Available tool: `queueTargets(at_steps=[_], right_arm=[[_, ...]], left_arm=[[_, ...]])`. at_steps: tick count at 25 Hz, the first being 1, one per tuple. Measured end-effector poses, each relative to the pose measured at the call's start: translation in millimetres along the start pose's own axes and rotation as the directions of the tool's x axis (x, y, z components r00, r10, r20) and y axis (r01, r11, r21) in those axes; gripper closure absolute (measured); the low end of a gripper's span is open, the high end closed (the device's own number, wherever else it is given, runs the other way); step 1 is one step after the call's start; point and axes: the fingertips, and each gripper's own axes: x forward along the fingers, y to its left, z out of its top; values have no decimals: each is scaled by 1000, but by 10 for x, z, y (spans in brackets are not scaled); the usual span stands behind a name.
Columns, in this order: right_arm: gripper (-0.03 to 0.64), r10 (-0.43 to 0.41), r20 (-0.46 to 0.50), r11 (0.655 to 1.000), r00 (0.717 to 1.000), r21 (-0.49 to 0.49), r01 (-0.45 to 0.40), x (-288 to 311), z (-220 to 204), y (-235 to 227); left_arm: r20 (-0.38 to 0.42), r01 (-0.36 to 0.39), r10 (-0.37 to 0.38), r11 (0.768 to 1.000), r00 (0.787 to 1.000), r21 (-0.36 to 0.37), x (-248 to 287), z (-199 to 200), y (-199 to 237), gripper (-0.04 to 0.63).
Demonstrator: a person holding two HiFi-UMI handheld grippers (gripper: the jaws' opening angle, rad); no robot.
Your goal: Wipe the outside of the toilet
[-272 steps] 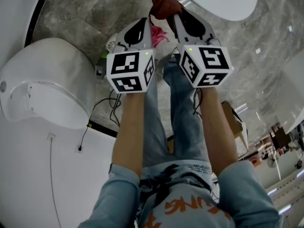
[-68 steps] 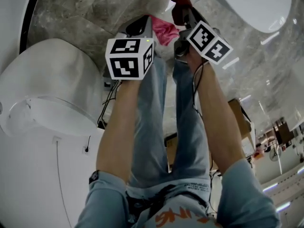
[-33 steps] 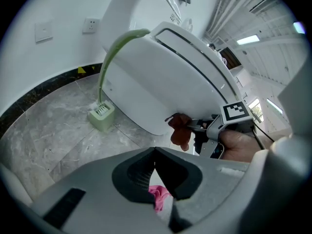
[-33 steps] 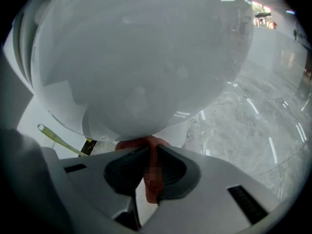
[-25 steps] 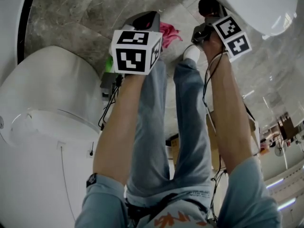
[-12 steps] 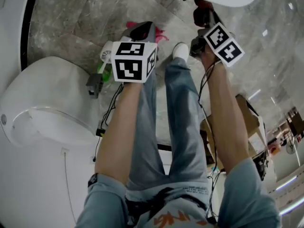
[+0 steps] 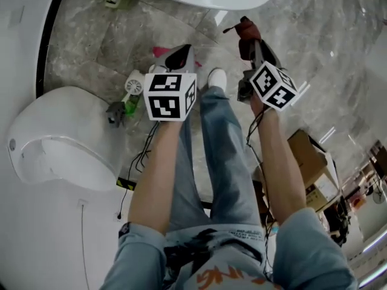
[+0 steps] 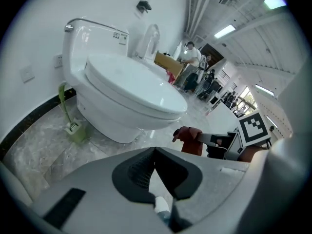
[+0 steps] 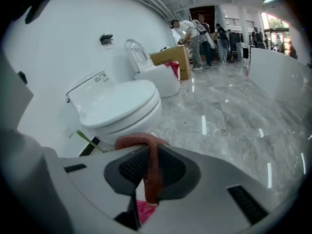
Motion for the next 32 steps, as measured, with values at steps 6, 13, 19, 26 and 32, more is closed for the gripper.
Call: queueTargets(at_steps=[6, 13, 19, 26, 32], right_arm=[[568, 92, 66, 994, 994, -58, -89, -471, 492, 204], [568, 212, 120, 962, 970, -199, -185, -1134, 1151, 597], [569, 304, 192, 926, 933, -288, -243, -1742, 1763, 952], [569, 415, 282, 878, 865, -373, -299, -2460, 2513, 1434], [570, 488, 368, 860, 791, -357, -364, -3119, 3117, 1783]], left_arm=[[105, -40, 39, 999, 994, 12, -446, 386, -313, 601], [222, -87, 82, 996, 972, 13, -1077, 904, -718, 601], [321, -118, 109, 993, 941, 9, -1664, 1371, -1063, 600], [439, -174, 148, 984, 886, 21, -2338, 1971, -1456, 600], [565, -237, 187, 971, 803, 15, -3087, 2537, -1851, 601]])
